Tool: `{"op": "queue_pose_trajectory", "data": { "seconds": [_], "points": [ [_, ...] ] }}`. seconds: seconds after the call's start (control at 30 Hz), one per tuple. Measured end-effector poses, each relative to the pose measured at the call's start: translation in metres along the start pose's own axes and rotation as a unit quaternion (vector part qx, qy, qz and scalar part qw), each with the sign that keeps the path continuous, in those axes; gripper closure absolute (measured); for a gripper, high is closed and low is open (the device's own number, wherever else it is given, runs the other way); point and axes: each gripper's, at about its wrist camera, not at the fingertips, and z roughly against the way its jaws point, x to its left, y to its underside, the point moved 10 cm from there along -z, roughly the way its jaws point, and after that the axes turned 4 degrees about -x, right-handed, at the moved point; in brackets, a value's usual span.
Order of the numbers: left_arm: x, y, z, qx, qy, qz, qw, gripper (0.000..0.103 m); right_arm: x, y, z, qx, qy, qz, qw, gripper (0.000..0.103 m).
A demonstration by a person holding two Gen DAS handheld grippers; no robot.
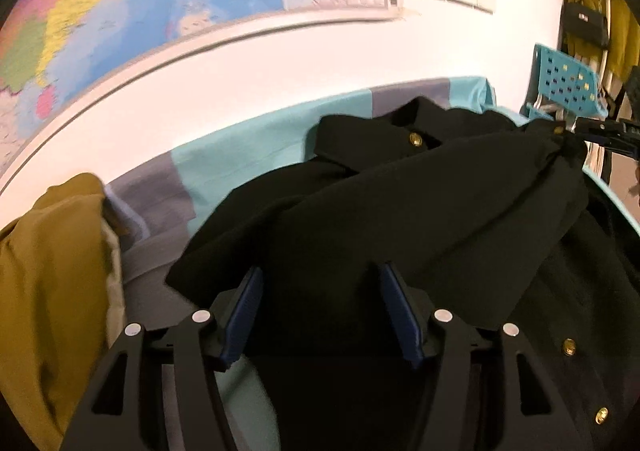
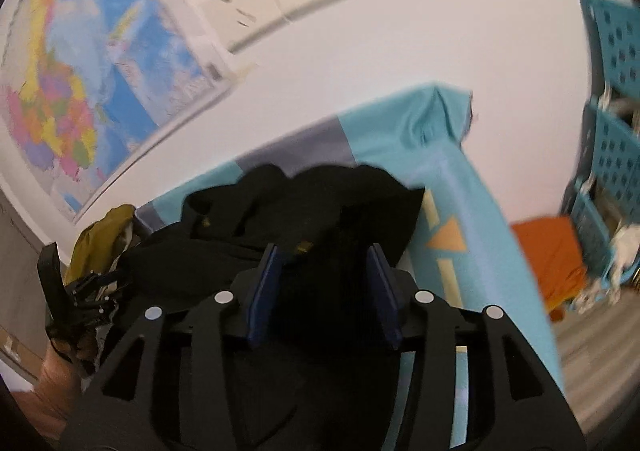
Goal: Fold large clothes
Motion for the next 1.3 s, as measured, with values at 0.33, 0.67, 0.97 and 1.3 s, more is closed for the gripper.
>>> {"op": "queue_pose_trajectory", "data": {
  "seconds": [0.33,0.67,0.97,1.3],
  "points": [
    [0.009,0.016,0.014,0.0,-0.008,0.027,0.9996,0.038,0.038,0.048,-0.05,0.101,0.0,0.075,0.992,0.054],
    [0.019,0.06,0.075,0.001,0.014,0.078,0.9969,0.025,0.042,0.058,0.047,0.053,-0.053,0.047,0.996,0.028],
    [0.006,0.137,0.102,0.06,0.077,0.135,0.9861,0.024,0.016,0.161,0.101,0.118,-0.063,-0.013,0.991,0.025],
    [-0.04,0.166,0.125,0.075,0.145,0.126,0.9784,0.017,0.032,0.183,0.111,0.108,-0.092,-0.016,0.99,0.02]
  ]
}}
